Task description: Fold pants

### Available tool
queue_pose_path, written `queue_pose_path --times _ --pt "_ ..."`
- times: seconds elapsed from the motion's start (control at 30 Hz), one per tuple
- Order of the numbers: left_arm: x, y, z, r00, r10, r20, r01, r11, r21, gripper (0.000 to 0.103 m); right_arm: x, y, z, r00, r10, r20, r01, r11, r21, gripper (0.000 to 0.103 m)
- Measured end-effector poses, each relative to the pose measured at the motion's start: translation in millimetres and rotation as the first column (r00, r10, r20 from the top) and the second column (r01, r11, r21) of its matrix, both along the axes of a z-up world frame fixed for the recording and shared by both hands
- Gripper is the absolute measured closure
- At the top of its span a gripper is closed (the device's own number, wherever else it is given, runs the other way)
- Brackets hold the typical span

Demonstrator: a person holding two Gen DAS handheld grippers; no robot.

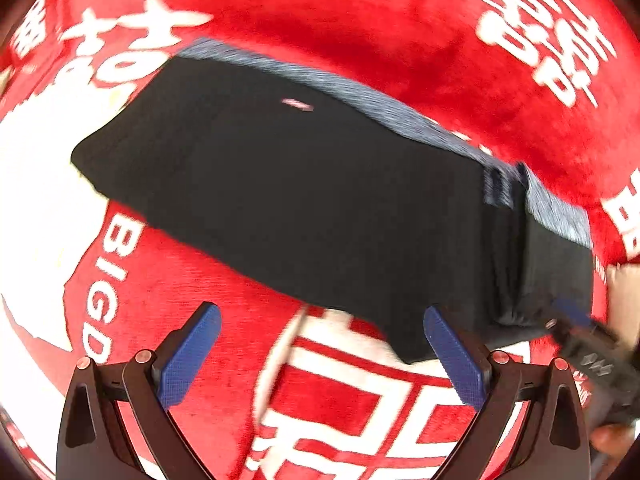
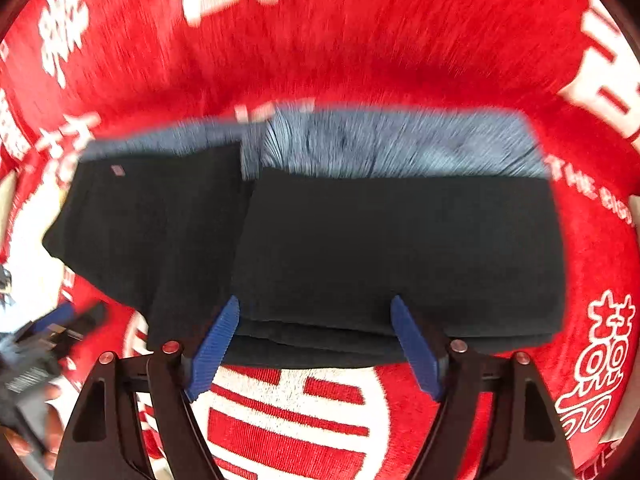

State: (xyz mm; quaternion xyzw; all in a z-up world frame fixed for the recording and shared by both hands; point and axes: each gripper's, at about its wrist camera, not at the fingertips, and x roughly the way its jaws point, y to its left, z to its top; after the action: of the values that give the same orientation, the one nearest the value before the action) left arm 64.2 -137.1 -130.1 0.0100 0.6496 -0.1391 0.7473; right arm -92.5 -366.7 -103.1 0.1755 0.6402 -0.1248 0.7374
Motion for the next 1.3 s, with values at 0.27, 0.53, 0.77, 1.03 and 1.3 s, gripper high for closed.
queue_pose_path --times 0.27,0.53,0.77,1.03,1.3 --pt "16.2 73.6 -7.3 0.981 0.19 -0.046 -0.195 0.968 -0.157 0.002 -4.4 36.7 -1.8 0.988 0.13 -0.081 -0.139 0.983 -0.119 0.015" --pt "45.4 121.1 -18.2 0.95 0.307 -0.052 -0.306 0.893 -0.331 0.002 -9.5 46.4 -14.9 0.98 0.154 -0.128 -0.171 0.976 -0.136 0.011" --pt "70.3 132.3 -48.4 0.915 0.386 -0.118 -0.392 0.781 -0.486 0.002 -13.1 47.6 -16.0 0.978 0.17 -0.122 -0.187 0.971 -0.148 0.011" --pt "82.3 127.8 -51.5 0.911 0.393 -0.124 -0.387 0.715 -0.583 0.002 -12.1 51.6 -18.5 0.979 0.163 -0.12 -0.181 0.971 -0.158 0.01" --pt "98.2 120.5 -61.6 0.901 0.407 -0.15 -0.405 0.668 -0.624 0.002 -10.1 48.6 -14.4 0.978 0.168 -0.122 -0.185 0.971 -0.149 0.01"
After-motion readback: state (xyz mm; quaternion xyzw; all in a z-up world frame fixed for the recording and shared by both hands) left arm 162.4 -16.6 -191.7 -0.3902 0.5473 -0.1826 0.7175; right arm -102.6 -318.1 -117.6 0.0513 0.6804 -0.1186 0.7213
